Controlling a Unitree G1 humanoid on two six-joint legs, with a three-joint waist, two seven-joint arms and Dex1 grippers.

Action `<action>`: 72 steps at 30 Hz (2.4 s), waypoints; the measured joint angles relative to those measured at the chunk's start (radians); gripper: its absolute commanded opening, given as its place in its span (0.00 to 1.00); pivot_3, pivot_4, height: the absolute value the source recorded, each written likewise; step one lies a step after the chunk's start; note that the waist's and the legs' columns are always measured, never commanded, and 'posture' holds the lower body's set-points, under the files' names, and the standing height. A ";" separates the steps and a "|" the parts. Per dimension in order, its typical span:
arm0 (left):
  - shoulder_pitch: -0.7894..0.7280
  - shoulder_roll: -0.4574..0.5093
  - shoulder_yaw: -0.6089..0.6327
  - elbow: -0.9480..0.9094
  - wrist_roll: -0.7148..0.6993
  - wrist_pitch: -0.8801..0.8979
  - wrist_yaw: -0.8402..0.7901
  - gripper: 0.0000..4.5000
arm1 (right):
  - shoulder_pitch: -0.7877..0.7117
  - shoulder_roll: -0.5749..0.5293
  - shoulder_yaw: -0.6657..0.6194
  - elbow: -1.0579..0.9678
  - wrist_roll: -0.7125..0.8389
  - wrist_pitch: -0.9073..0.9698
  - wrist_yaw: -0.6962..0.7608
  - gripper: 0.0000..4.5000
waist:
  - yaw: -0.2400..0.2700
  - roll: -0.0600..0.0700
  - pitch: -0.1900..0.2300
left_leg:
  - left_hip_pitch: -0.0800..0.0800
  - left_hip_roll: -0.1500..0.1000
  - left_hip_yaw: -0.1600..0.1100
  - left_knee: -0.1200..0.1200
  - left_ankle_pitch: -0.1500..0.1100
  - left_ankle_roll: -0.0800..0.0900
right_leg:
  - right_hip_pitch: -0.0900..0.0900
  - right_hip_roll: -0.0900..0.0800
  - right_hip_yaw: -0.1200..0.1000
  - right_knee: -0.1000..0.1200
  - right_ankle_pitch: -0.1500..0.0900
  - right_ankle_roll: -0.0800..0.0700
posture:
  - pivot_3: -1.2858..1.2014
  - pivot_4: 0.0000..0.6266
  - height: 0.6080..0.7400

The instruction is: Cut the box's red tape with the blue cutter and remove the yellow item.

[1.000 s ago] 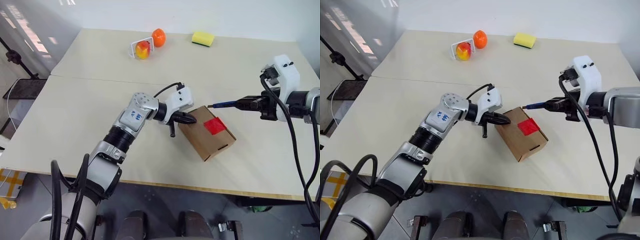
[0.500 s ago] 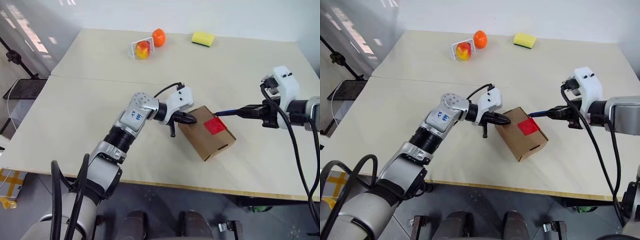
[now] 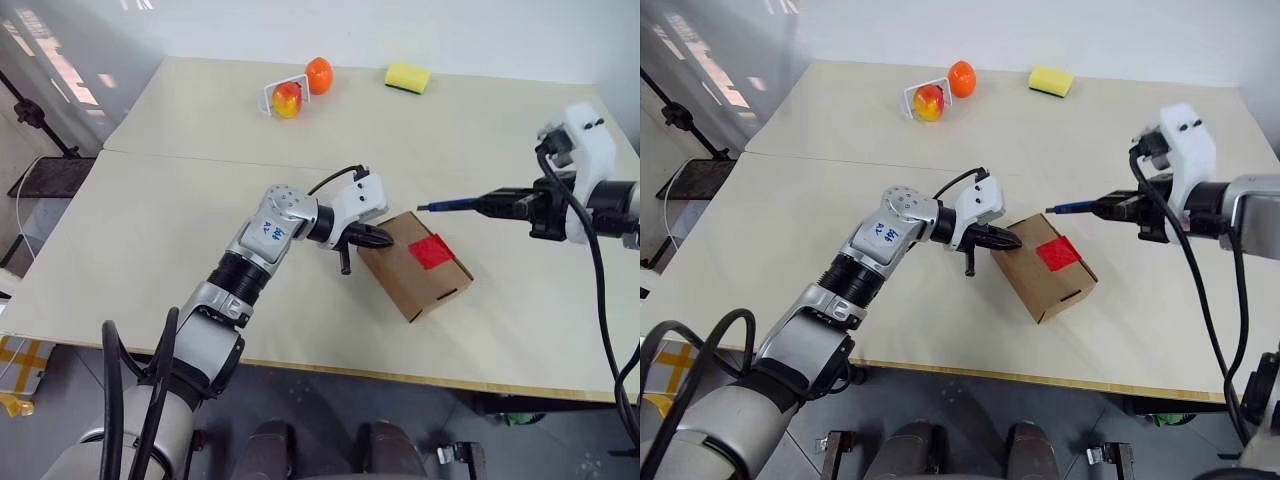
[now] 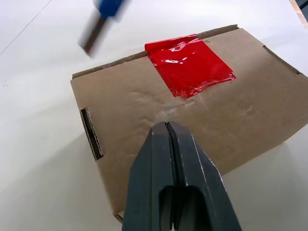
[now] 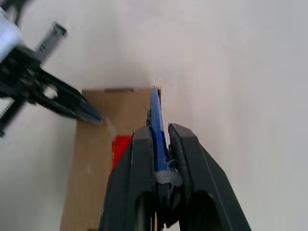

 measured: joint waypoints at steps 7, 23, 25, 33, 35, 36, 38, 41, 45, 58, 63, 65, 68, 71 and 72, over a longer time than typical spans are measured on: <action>0.000 -0.001 0.000 0.000 0.001 0.000 -0.002 0.00 | 0.042 -0.013 0.001 -0.001 -0.017 0.000 0.015 0.04 | 0.000 0.000 0.000 | 0.000 0.000 0.000 0.000 0.000 0.000 | 0.000 0.000 0.000 0.000 0.000 0.000 | 0.52 0.24 1.00; -0.005 -0.021 -0.003 0.000 0.020 0.022 0.024 0.00 | -0.004 -0.132 0.117 -0.003 0.008 0.000 0.059 0.04 | 0.004 0.000 0.000 | 0.000 0.000 -0.001 0.002 0.000 0.001 | 0.000 -0.001 0.000 0.000 0.001 0.001 | 0.52 0.24 1.00; -0.012 -0.030 -0.007 0.000 0.028 0.040 0.032 0.00 | -0.020 -0.148 0.142 0.002 0.017 0.000 0.064 0.04 | 0.007 0.000 0.000 | 0.000 0.000 -0.001 0.003 0.000 0.002 | 0.001 -0.001 0.000 0.000 0.001 0.001 | 0.52 0.24 1.00; -0.047 -0.051 -0.036 0.007 0.045 0.104 0.054 0.00 | -0.097 -0.221 0.253 0.035 0.061 -0.001 0.075 0.04 | 0.022 0.000 0.000 | 0.000 0.000 0.000 0.003 -0.001 0.003 | 0.001 -0.002 0.000 0.000 0.001 0.003 | 0.52 0.24 1.00; -0.056 -0.053 -0.037 0.024 0.050 0.113 0.061 0.00 | -0.119 -0.236 0.284 0.044 0.073 -0.002 0.076 0.04 | 0.022 0.000 0.000 | 0.000 -0.001 0.000 0.004 -0.001 0.003 | 0.001 -0.002 0.000 0.000 0.001 0.003 | 0.52 0.24 1.00; -0.060 -0.055 -0.037 0.029 0.050 0.116 0.065 0.00 | -0.125 -0.242 0.292 0.047 0.078 -0.002 0.076 0.04 | 0.022 0.000 0.000 | 0.000 -0.001 0.000 0.004 -0.001 0.003 | 0.001 -0.002 0.000 0.000 0.001 0.003 | 0.52 0.24 1.00; -0.065 -0.057 -0.037 0.036 0.052 0.120 0.069 0.00 | -0.136 -0.255 0.311 0.055 0.088 -0.004 0.077 0.04 | 0.022 0.000 0.000 | 0.000 -0.001 0.000 0.004 -0.001 0.003 | 0.001 -0.002 0.000 0.000 0.002 0.003 | 0.52 0.24 1.00; -0.070 -0.059 -0.041 0.040 0.059 0.120 0.074 0.00 | -0.162 -0.276 0.342 0.072 0.107 -0.008 0.080 0.04 | 0.023 0.000 0.000 | 0.000 -0.001 0.000 0.004 -0.001 0.003 | 0.001 -0.003 0.000 0.000 0.002 0.003 | 0.52 0.24 1.00; -0.072 -0.060 -0.041 0.043 0.065 0.120 0.084 0.00 | -0.217 -0.269 0.373 0.118 0.121 0.000 0.069 0.04 | 0.022 0.000 0.000 | 0.000 -0.001 -0.001 0.004 0.000 0.004 | 0.002 -0.003 0.001 0.000 0.002 0.003 | 0.52 0.24 1.00; -0.084 -0.082 -0.039 0.071 0.074 0.119 0.102 0.00 | -0.269 -0.286 0.466 0.191 0.209 -0.006 0.001 0.04 | 0.025 0.000 0.000 | 0.000 -0.001 -0.001 0.005 0.000 0.005 | 0.005 -0.004 0.000 -0.001 0.002 0.005 | 0.52 0.24 1.00; -0.084 -0.087 -0.039 0.075 0.074 0.119 0.106 0.00 | -0.259 -0.306 0.481 0.188 0.231 -0.015 -0.003 0.04 | 0.025 0.000 0.000 | 0.001 -0.001 -0.007 0.005 0.000 0.005 | 0.008 -0.004 -0.003 -0.003 0.003 0.005 | 0.52 0.24 1.00; -0.084 -0.089 -0.039 0.075 0.074 0.119 0.107 0.00 | -0.260 -0.316 0.487 0.187 0.239 -0.016 -0.002 0.04 | 0.026 0.000 0.000 | 0.001 -0.002 -0.010 0.005 0.000 0.005 | 0.009 -0.004 -0.004 -0.004 0.003 0.005 | 0.52 0.24 1.00; -0.084 -0.093 -0.040 0.077 0.074 0.120 0.109 0.00 | -0.256 -0.345 0.510 0.172 0.250 -0.017 0.004 0.04 | 0.026 0.000 0.000 | 0.001 -0.002 -0.015 0.005 0.000 0.005 | 0.012 -0.004 -0.008 -0.006 0.003 0.005 | 0.52 0.24 1.00; -0.084 -0.097 -0.041 0.078 0.074 0.120 0.113 0.00 | -0.242 -0.375 0.521 0.151 0.265 -0.018 0.017 0.04 | 0.026 0.000 0.000 | 0.001 -0.003 -0.018 0.005 0.000 0.005 | 0.014 -0.005 -0.011 -0.007 0.003 0.005 | 0.52 0.24 1.00; -0.084 -0.097 -0.041 0.078 0.074 0.120 0.113 0.00 | -0.238 -0.385 0.523 0.146 0.269 -0.018 0.025 0.04 | 0.026 0.000 0.000 | 0.001 -0.003 -0.019 0.005 0.000 0.005 | 0.014 -0.005 -0.012 -0.008 0.003 0.005 | 0.52 0.24 1.00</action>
